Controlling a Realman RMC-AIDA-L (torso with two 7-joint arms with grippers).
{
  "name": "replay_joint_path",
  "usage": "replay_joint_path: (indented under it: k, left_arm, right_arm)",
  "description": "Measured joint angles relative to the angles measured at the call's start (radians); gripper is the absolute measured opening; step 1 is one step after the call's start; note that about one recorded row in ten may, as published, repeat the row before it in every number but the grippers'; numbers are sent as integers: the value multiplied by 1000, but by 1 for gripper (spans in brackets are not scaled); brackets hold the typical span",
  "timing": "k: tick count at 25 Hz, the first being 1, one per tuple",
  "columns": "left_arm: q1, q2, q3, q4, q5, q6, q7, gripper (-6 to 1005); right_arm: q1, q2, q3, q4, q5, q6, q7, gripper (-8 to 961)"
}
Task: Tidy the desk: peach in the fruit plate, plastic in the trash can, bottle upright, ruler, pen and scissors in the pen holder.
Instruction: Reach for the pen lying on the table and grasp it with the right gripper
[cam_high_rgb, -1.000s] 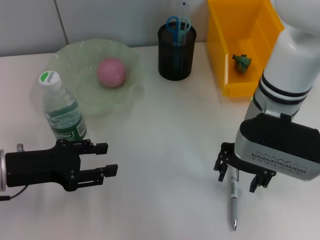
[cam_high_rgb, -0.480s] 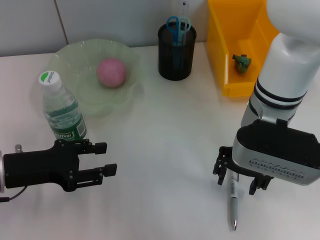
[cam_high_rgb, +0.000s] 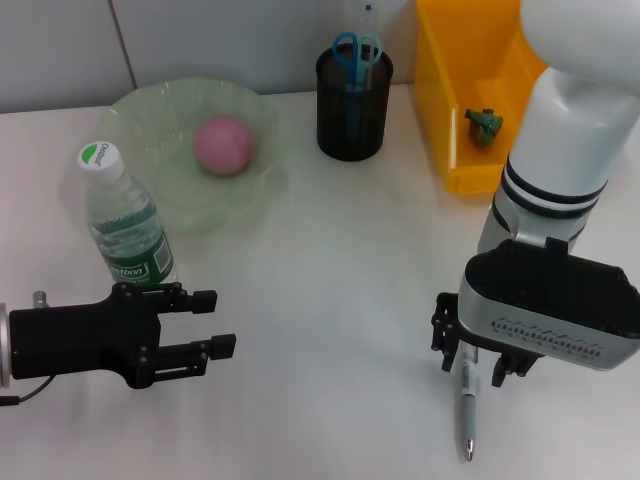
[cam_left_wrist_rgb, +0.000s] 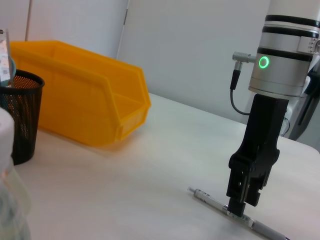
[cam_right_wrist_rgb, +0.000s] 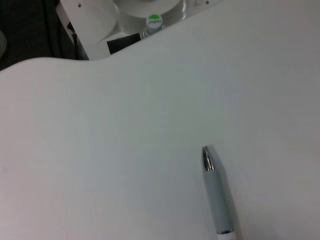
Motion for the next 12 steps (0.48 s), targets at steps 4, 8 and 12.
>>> replay_joint_path:
  k: [4,8,12]
  left_arm:
    - [1,1,0,-1,-1,0,-1,637]
    - [1,2,0,-2,-1,0,-1,637]
    - [3,2,0,-2,-1,0,1,638]
  right_arm:
    - [6,1,-10,16,0,7,2,494]
    - [7,1,-12,19,0,13,2,492]
    - [9,2,-22,29,0,20,9,490]
